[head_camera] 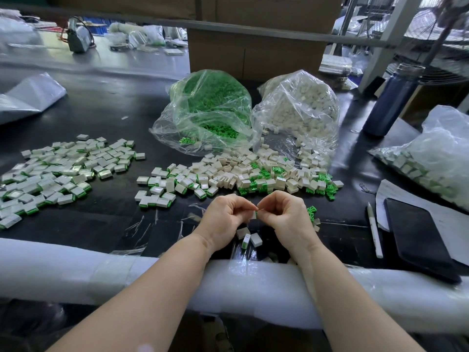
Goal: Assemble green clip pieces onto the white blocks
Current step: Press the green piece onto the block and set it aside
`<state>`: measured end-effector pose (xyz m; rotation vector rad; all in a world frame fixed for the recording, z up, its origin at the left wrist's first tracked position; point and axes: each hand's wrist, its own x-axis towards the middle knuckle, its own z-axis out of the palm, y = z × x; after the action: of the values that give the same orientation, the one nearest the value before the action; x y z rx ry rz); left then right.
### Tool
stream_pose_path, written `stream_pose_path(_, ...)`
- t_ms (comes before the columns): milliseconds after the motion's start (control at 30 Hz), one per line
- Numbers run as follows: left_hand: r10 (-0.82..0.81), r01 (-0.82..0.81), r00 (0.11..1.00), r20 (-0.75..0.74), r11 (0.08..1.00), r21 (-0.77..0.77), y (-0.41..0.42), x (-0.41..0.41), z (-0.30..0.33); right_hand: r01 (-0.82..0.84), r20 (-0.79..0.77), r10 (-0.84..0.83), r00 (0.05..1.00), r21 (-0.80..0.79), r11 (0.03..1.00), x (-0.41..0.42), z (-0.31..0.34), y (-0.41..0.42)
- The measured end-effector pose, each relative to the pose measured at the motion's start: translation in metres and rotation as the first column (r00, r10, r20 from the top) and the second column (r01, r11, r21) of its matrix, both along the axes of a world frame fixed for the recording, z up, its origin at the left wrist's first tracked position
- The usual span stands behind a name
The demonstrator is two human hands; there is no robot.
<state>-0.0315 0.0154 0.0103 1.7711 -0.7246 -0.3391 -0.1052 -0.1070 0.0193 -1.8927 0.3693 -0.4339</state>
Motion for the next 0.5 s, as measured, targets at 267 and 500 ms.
stream_pose_path(267, -0.018, 0.011, 0.994, 0.111, 0.997, 0.071, 0.0001, 0.0004, -0.0008, -0.036, -0.017, 0.037, 0.999, 0.008, 0.999, -0.0003, -0.0002, -0.0008)
stream_pose_path(500, 0.031, -0.034, 0.992, 0.121, 0.999, 0.022, -0.0008, 0.001, -0.0015, 0.009, 0.021, -0.01, 1.0, 0.061, 0.998, 0.0013, -0.0022, -0.0014)
